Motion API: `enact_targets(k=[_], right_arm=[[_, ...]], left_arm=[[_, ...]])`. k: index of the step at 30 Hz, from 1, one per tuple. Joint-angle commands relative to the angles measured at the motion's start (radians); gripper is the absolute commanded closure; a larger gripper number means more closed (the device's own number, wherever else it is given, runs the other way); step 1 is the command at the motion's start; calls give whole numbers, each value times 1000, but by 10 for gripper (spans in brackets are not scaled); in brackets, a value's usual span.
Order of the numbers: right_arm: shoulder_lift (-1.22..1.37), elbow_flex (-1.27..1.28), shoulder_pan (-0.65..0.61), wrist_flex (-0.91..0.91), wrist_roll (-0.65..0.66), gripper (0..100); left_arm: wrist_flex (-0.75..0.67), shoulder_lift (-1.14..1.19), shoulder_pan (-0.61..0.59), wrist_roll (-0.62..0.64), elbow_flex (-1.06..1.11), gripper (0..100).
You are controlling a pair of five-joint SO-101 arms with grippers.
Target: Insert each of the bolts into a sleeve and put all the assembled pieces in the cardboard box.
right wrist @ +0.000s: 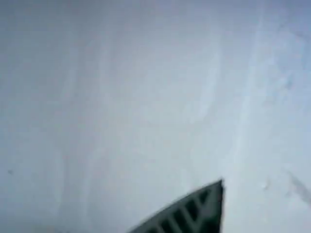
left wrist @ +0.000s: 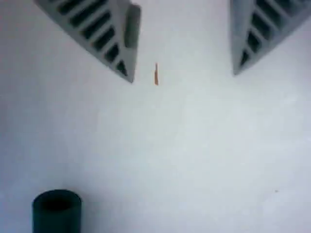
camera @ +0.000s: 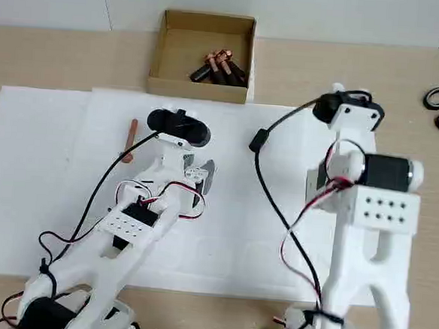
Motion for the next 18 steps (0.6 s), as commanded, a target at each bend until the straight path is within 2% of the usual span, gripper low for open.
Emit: enact_targets(k=[1, 6, 12, 18], right_arm=[[-74, 25, -4, 2, 9, 742], [-74, 44, 2, -35, 9, 740], [-47, 92, -7, -203, 5, 742], [214, -35, -59, -298, -44, 742]], left_arm=[[-26, -6, -8, 2, -15, 874], [-26, -6, -8, 2, -15, 874], [-26, -6, -8, 2, -15, 874], [-26, -6, -8, 2, -15, 874]])
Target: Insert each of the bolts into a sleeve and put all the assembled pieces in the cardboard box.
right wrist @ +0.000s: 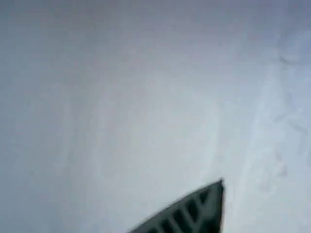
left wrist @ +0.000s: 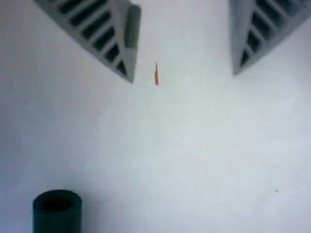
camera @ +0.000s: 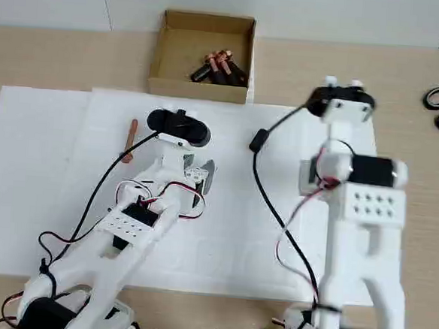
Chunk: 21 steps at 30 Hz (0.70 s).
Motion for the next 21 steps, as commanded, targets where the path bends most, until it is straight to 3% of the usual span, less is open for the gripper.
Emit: enact_targets(k=[1, 11, 21], right_arm=[[179, -160, -21, -31, -57, 742], [754, -789, -74, 97, -252, 742], [891, -1071, -166, 150, -488, 747]], left_arm=[[-26, -6, -8, 2, -15, 874], [-26, -6, -8, 2, -15, 874], [-26, -6, -8, 2, -15, 874]])
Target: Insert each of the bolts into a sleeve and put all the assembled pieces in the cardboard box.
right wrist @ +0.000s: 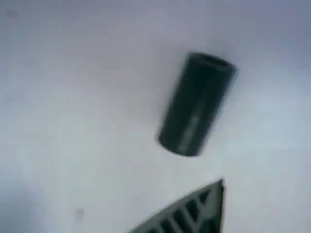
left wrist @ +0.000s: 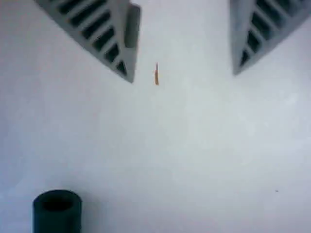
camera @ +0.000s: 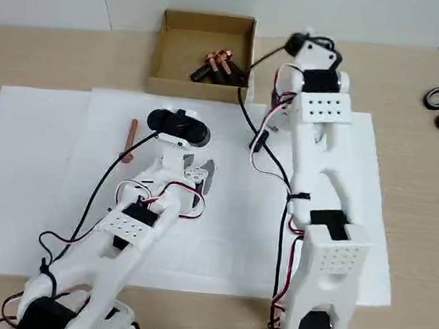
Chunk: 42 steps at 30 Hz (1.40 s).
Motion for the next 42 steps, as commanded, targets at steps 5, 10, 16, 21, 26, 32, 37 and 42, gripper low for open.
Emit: enact_targets(k=[5, 10, 16, 21, 26, 32, 37, 42], right_arm=[[-4, -66, -25, -7, -178, 810], [18, -64, -51, -22, -196, 817], [120, -72, -64, -70, -192, 801], [180, -112, -58, -85, -192, 801], [217, -121, -62, -116, -192, 804], [257, -121, -64, -137, -192, 805], [283, -121, -64, -157, -192, 805], [295, -121, -59, -162, -183, 871]], left_arm=[[-26, -6, -8, 2, -15, 874], [-26, -6, -8, 2, -15, 874], [-26, -6, -8, 2, -15, 874], [-26, -6, -8, 2, -15, 874], [-26, -6, -8, 2, -15, 874], [-26, -6, -8, 2, -15, 874], [-26, -6, -8, 2, -15, 874], [-26, -6, -8, 2, -15, 874]])
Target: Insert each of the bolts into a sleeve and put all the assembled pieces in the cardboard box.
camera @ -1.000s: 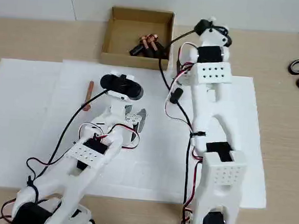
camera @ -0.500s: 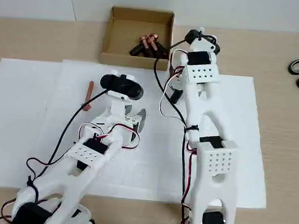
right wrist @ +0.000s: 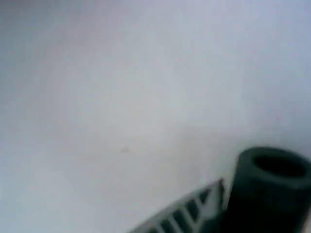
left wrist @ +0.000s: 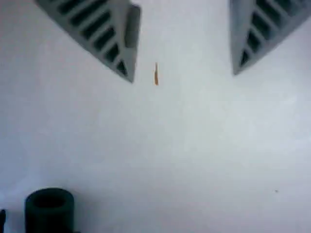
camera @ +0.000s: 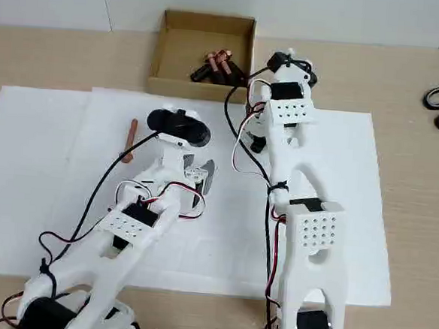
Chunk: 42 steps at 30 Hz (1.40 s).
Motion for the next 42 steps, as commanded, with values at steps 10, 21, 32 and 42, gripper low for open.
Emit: enact_targets(k=[10, 21, 32, 42], right_arm=[[-16, -138, 1, 116, 49, 899], [-41, -382, 1, 283, 292, 899], [-478, -101, 1, 288, 451, 995], [-993, 351, 2, 277, 617, 995]], left_arm=[[-26, -6, -8, 2, -15, 874], [-26, -6, -8, 2, -15, 874], [-26, -6, -8, 2, -15, 874], [-26, -6, -8, 2, -15, 874]])
